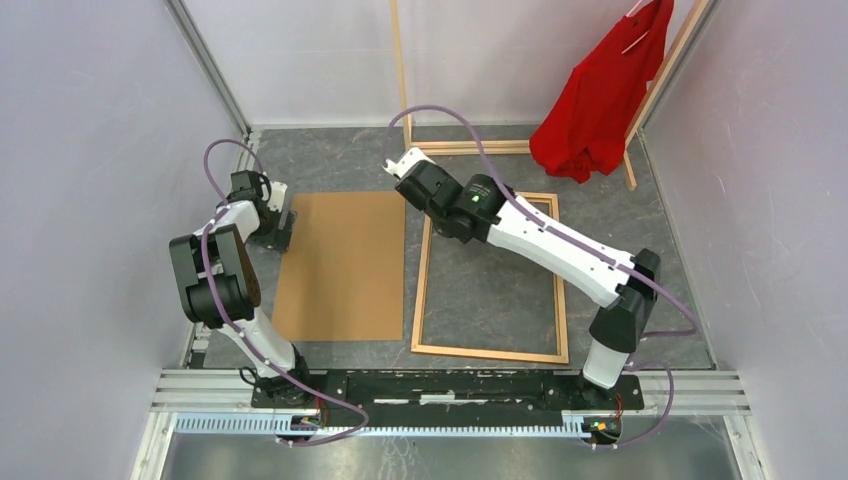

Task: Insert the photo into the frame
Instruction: Turn over the photo from the photo frame.

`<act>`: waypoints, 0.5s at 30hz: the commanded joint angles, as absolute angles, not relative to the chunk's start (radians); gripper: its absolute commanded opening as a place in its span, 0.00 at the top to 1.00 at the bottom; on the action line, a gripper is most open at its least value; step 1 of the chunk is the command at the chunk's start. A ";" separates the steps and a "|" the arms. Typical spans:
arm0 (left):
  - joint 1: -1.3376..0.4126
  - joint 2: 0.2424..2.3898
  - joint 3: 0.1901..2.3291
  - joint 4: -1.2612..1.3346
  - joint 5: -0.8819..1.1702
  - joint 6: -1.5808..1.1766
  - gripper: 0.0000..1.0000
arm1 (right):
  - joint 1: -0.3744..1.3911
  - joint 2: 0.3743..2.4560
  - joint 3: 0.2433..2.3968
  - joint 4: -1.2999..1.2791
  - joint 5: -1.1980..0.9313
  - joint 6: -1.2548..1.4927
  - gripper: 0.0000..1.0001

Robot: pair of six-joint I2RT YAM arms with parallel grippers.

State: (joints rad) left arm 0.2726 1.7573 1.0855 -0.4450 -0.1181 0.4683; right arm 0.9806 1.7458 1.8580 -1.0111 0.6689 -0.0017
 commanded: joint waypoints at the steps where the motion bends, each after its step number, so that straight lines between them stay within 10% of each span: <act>1: 0.263 1.728 1.124 -0.464 -0.070 0.442 0.00 | 0.974 1.727 1.815 -1.121 0.808 0.143 1.00; 15: 0.264 1.670 1.122 -0.469 -0.033 0.417 0.00 | 0.862 1.704 1.624 -0.977 0.278 0.558 1.00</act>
State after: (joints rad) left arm 0.2661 1.7161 1.0988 -0.4751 -0.0494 0.4580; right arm 0.9012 1.6783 1.6054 -0.9943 0.4377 0.3664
